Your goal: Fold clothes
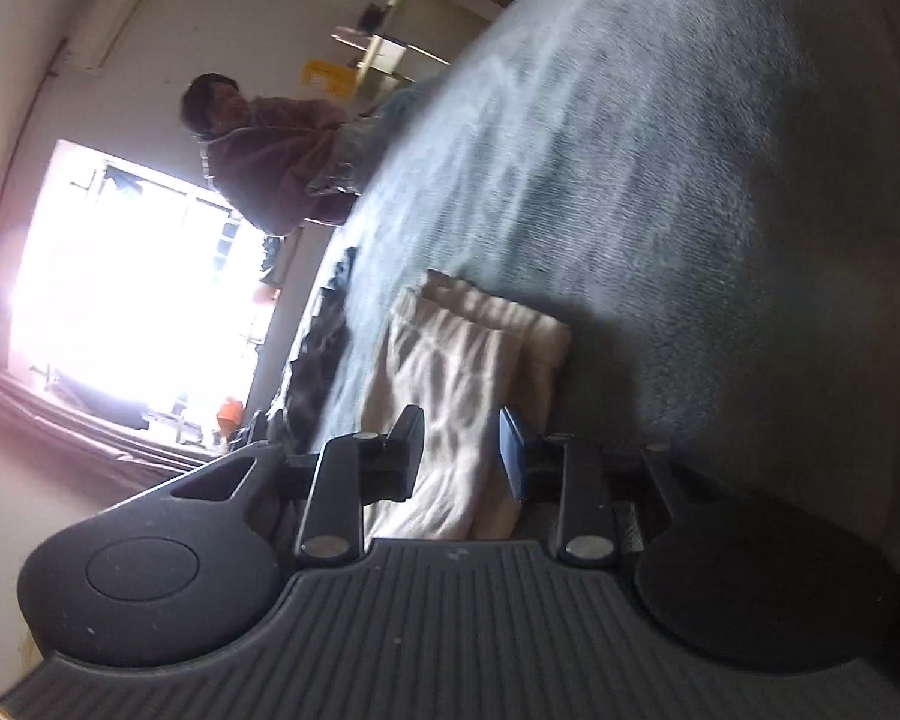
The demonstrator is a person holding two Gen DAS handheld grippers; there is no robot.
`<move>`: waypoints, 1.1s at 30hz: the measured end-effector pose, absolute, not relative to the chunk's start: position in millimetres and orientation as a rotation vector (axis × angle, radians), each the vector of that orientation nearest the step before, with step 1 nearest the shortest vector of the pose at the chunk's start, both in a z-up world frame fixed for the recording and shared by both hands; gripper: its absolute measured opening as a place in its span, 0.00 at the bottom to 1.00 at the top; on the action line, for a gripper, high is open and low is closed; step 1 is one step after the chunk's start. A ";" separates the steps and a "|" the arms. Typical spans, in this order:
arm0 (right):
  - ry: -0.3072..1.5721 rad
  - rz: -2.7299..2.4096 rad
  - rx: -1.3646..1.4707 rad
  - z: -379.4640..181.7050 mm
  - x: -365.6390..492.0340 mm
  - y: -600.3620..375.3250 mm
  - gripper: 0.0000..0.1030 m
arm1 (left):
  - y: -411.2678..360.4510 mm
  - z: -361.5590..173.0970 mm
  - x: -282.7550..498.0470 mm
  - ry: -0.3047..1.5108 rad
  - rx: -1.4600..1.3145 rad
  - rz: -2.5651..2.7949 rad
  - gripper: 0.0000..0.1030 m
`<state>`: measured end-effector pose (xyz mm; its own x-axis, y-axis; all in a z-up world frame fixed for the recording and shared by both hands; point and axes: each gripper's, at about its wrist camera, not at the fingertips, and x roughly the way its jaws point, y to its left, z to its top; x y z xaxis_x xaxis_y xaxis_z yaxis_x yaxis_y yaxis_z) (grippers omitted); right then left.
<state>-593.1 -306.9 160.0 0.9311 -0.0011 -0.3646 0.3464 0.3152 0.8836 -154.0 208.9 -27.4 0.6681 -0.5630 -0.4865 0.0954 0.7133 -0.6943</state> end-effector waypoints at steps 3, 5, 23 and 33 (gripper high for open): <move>0.327 -0.243 1.229 154.8 -585.0 -309.3 0.27 | 210.1 -27.7 -151.4 0.756 -0.687 -0.407 0.26; 0.334 -0.225 1.229 152.5 -575.9 -309.4 0.26 | 211.4 -28.4 -155.4 0.754 -0.694 -0.405 0.26; 0.272 -0.243 1.179 162.1 -584.2 -328.9 0.01 | 216.4 -29.1 -146.4 0.773 -0.715 -0.426 0.24; 0.268 -0.229 1.169 166.6 -589.1 -335.7 0.01 | 217.6 -29.5 -148.3 0.770 -0.720 -0.429 0.24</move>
<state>-589.1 -335.7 166.6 0.9451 -0.0384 -0.3244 0.3146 0.3747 0.8722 -148.3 217.6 -29.5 0.6518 -0.5910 -0.4753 0.0941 0.6849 -0.7226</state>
